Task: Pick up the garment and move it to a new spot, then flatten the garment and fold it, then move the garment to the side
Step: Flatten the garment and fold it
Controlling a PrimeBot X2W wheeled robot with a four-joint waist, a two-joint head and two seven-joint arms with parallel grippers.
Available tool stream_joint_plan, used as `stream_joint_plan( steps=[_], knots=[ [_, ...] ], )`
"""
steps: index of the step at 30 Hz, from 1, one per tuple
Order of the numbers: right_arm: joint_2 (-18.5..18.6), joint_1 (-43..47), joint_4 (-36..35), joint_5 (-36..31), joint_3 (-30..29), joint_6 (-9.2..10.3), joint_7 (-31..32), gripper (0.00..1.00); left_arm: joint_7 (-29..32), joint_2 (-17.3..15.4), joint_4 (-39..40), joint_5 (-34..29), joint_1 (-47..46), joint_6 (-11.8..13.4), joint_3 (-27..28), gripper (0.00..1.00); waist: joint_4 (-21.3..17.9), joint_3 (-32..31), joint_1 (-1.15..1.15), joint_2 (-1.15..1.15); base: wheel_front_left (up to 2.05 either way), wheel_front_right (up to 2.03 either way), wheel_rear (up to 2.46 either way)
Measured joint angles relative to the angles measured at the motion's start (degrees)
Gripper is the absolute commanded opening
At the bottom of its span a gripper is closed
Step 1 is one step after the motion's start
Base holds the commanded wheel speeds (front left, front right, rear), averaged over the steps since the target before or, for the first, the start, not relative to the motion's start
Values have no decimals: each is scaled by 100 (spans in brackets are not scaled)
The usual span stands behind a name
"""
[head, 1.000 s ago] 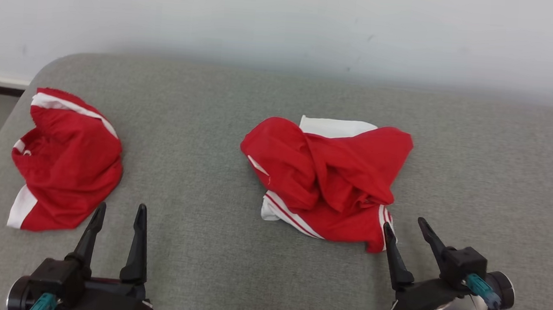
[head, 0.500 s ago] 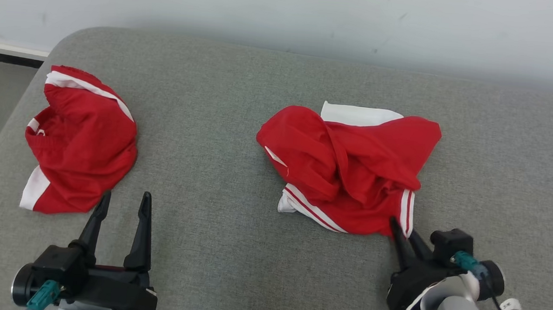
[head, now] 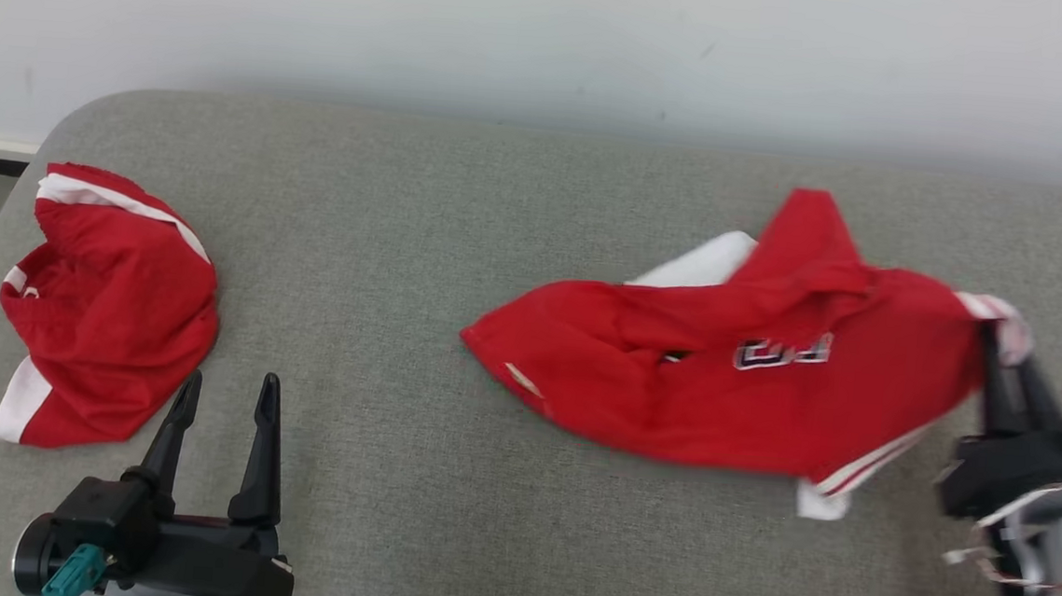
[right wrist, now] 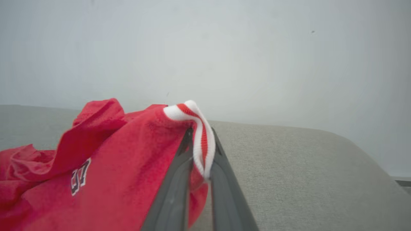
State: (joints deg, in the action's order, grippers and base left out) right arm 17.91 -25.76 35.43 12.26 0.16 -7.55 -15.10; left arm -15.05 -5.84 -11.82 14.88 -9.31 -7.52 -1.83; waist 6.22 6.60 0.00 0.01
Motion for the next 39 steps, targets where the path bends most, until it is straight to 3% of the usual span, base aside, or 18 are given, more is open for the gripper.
stream_joint_plan(
  steps=[8,18,19,20,21,28,39],
  knots=[
    [376,183,-199,-30,-732,0,-1,0,0,-14,2,-1,93,1,21,100,-51,-94,0,0,0,0,0],
    [85,254,-287,-154,-468,0,1,0,0,8,14,-14,166,1,34,100,-30,-179,0,0,0,0,0],
    [74,229,-252,-183,-456,0,27,3,0,12,8,-15,169,0,31,100,-18,-184,0,0,0,0,0],
    [64,220,-213,-198,-464,0,30,23,0,16,3,-15,168,1,20,100,-3,-186,0,0,0,0,0],
    [62,220,-153,-235,-483,0,30,100,0,18,-2,-15,166,1,3,100,12,-188,0,0,0,0,0],
    [-4,158,48,-430,-612,0,22,100,0,24,-5,-12,160,1,31,100,23,-197,0,0,0,0,0],
    [-322,669,-769,-581,-708,0,0,100,0,-1,25,-8,292,0,198,100,-289,-265,0,0,0,0,0]
  ],
)
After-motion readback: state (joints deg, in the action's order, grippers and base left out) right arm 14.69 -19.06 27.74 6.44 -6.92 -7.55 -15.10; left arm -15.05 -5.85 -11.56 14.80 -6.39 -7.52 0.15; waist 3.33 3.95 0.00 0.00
